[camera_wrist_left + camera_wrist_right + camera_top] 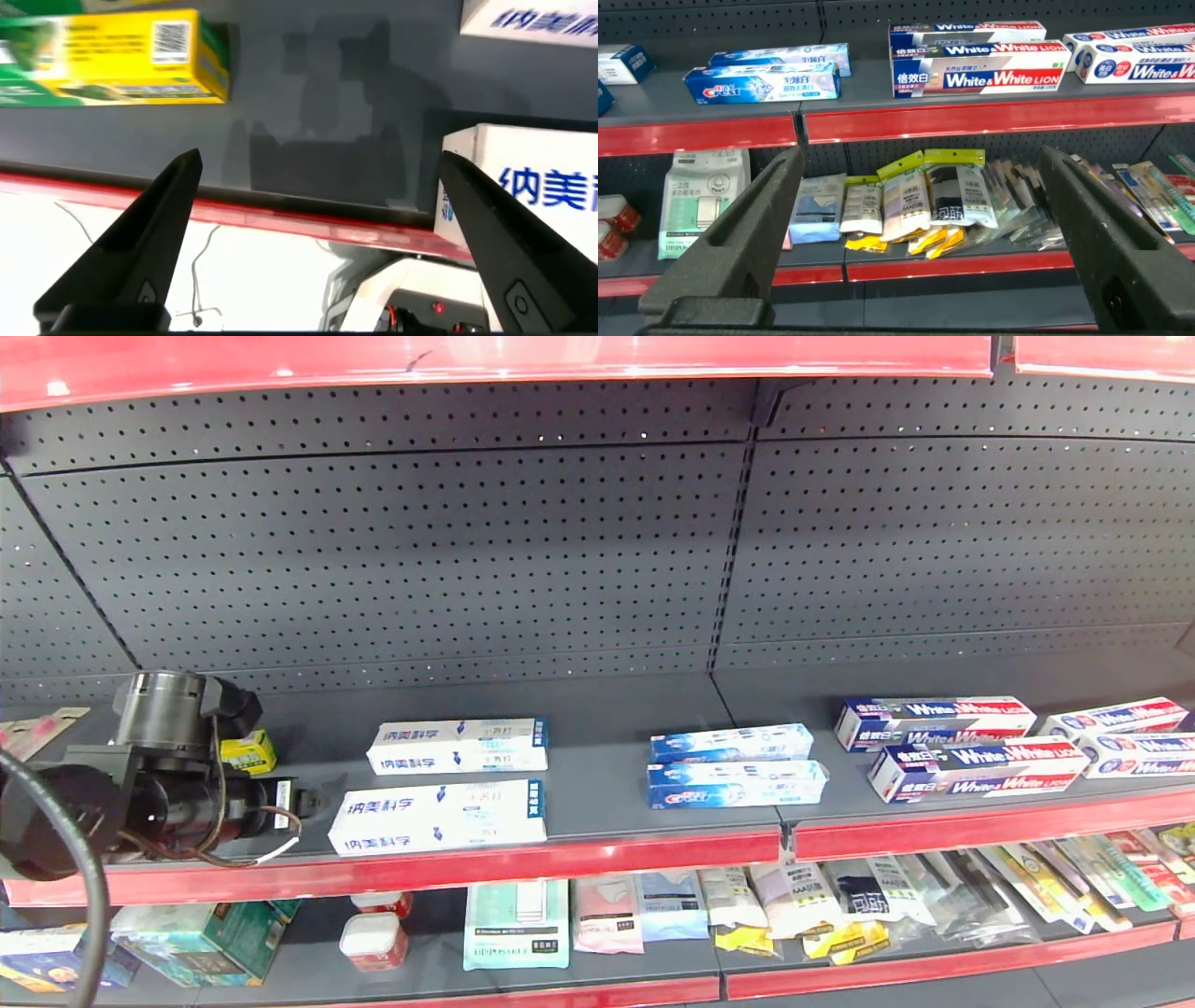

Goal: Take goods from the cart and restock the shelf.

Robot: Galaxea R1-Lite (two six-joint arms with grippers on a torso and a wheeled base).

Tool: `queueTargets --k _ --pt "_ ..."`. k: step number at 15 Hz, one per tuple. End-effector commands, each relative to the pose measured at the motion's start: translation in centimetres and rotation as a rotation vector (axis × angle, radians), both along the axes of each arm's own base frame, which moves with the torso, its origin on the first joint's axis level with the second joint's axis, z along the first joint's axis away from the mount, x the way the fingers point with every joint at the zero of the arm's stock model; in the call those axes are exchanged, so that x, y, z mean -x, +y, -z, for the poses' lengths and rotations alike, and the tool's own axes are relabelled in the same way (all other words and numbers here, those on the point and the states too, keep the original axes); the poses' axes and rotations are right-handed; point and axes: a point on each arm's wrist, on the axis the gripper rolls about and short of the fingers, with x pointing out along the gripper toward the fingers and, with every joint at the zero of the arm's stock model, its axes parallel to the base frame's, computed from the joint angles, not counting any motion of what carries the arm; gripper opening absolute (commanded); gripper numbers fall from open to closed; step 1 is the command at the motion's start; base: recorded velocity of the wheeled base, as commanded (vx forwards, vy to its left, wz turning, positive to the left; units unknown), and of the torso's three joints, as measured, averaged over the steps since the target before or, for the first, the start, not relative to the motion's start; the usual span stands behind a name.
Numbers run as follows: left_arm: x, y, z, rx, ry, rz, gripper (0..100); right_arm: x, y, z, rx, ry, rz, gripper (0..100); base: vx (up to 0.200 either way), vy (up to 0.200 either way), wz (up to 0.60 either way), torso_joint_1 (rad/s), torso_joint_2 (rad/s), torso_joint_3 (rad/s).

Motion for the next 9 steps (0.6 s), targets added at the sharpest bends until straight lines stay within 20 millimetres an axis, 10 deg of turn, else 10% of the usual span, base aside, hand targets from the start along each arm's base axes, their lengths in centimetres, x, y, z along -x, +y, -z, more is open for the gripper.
queueTargets --k 1,9 --pt "2.9 0.3 -2.9 -0.004 -0.103 -0.010 100 0.0 0.0 0.0 0.000 0.000 0.000 100 0.000 0.000 0.00 0.000 0.00 0.000" --pt "19.3 -0.6 -5.0 -0.061 -0.418 0.202 100 0.0 0.0 0.0 0.000 0.000 0.000 100 0.000 0.000 0.00 0.000 0.00 0.000"
